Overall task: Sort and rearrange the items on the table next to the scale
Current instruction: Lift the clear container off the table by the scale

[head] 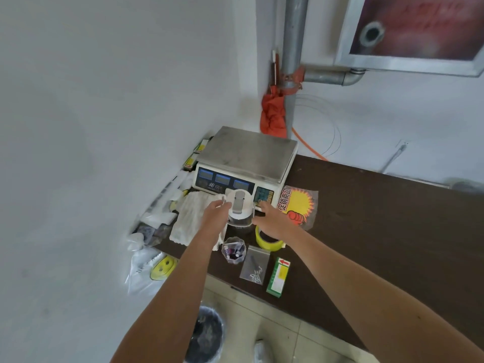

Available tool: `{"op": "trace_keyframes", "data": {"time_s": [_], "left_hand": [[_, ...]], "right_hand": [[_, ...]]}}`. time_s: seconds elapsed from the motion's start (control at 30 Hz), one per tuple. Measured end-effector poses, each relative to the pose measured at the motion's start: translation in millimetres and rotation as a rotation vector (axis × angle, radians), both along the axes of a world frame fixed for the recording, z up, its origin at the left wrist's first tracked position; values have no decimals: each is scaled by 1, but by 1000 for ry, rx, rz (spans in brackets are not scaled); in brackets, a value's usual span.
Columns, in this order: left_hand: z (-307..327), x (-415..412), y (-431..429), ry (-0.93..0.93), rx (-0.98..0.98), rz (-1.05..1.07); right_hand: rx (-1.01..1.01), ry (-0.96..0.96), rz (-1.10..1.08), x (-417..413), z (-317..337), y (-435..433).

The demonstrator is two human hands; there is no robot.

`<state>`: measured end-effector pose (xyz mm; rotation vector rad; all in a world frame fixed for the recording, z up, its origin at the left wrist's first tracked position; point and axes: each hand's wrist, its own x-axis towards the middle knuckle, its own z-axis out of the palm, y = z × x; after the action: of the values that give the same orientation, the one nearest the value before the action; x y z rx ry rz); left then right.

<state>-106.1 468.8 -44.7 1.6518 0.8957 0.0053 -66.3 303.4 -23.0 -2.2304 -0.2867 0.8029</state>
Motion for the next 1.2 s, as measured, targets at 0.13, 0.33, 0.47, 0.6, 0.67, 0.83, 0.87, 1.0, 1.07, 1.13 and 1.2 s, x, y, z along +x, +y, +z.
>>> {"op": "trace_keyframes", "data": {"time_s": [0.13, 0.33, 0.47, 0.6, 0.67, 0.83, 0.87, 1.0, 1.07, 1.13, 1.2], "left_hand": [[-3, 8, -3, 18, 17, 4], [-3, 8, -14, 46, 38, 68], [-7, 6, -20, 46, -9, 141], [-9, 5, -27, 39, -44, 182], [-8, 6, -30, 36, -34, 204], [0, 10, -34, 8, -51, 203], [2, 10, -34, 6, -60, 206], [2, 10, -35, 24, -104, 248], [2, 9, -37, 36, -113, 264], [6, 9, -41, 25, -108, 282], [14, 8, -46, -2, -102, 292]], "right_hand": [[76, 131, -34, 12, -3, 7], [146, 147, -5, 17, 5, 4], [187, 177, -7, 21, 5, -2], [226, 196, 1, 21, 7, -9], [244, 207, 8, 21, 7, -11], [261, 207, 37, 24, 6, -12], [260, 209, 34, 24, 7, -12], [256, 227, 38, 23, 5, -16], [272, 240, 37, 22, 5, -18], [287, 235, 30, 22, 7, -18], [294, 217, 17, 23, 11, -18]]}}
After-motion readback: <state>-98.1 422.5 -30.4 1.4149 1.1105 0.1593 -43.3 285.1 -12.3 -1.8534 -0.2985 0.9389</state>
